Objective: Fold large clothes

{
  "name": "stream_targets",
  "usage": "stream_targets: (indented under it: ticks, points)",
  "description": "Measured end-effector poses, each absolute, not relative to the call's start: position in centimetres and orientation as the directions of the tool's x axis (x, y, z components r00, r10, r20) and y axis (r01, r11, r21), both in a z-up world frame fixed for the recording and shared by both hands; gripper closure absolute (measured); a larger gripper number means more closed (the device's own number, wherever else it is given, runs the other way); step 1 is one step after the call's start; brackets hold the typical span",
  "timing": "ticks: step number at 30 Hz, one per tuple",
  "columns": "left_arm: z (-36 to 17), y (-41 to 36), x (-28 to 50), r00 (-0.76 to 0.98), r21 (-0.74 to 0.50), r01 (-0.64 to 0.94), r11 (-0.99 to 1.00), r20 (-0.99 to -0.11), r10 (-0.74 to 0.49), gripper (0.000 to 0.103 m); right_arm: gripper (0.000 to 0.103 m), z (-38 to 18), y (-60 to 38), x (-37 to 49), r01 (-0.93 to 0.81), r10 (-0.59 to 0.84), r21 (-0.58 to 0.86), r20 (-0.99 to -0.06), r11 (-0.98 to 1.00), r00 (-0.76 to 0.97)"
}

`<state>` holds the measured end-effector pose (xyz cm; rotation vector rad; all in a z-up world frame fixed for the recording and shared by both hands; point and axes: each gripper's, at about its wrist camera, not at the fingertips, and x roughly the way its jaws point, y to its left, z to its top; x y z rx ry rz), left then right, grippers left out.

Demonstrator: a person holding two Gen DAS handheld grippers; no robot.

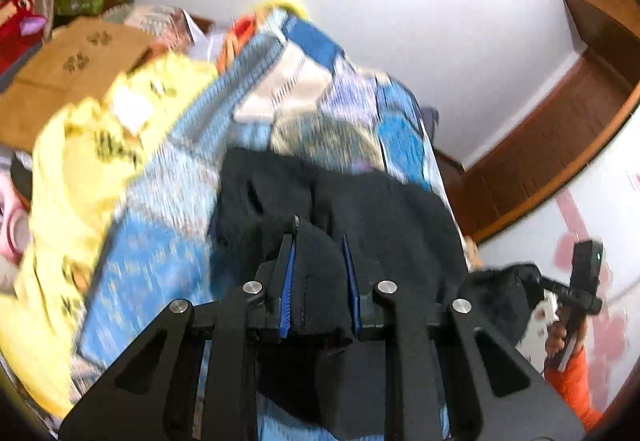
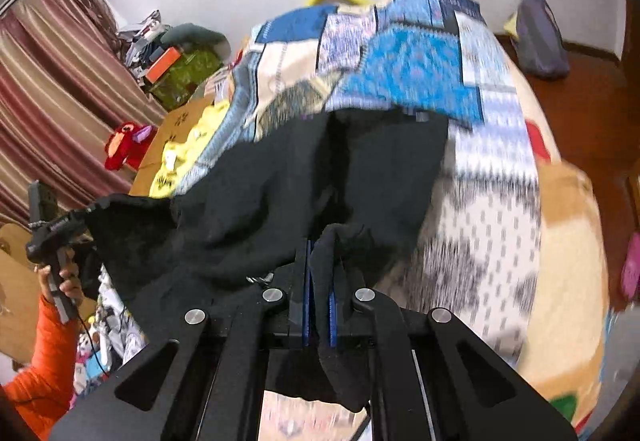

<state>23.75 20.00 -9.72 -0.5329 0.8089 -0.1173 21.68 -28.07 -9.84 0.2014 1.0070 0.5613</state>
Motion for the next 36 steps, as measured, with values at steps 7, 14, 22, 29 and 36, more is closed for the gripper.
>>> stream_targets:
  ticks: [7, 14, 22, 29, 36]
  points:
    - [-9.9, 24.7, 32.0, 0.733, -0.465, -0.208, 0.861, -0.656, -0.177, 0.084, 0.098, -10.1, -28.3, 30.2, -0.285, 0.519, 0.433, -0.719, 0.855, 0.462]
    - [-18.2, 26.5, 39.4, 0.626, -0.327, -0.324, 0.888, -0.778, -0.058, 0.084, 0.098, -17.2, -30.0, 38.4, -0.115, 0.48, 0.478, -0.775, 0.871, 0.41]
    - [-27.7, 26.1, 43.9, 0.477, -0.213, -0.382, 0.899, -0.879, -0.005, 0.083, 0.1, -22.9, -30.7, 41.5, -0.067, 0.56, 0.573, -0.759, 0.817, 0.332]
    - [-25.3, 24.7, 43.1, 0.494, -0.105, -0.317, 0.943, -0.867, 0.07, 0.081, 0.095, -20.0, -31.8, 41.4, -0.049, 0.501, 0.504, -0.835, 0.863, 0.227]
    - [-16.7, 26.1, 40.6, 0.607, -0.068, -0.331, 0.941, -0.779, 0.157, 0.033, 0.094, -16.6, -32.8, 40.0, -0.11, 0.446, 0.432, -0.871, 0.895, 0.208]
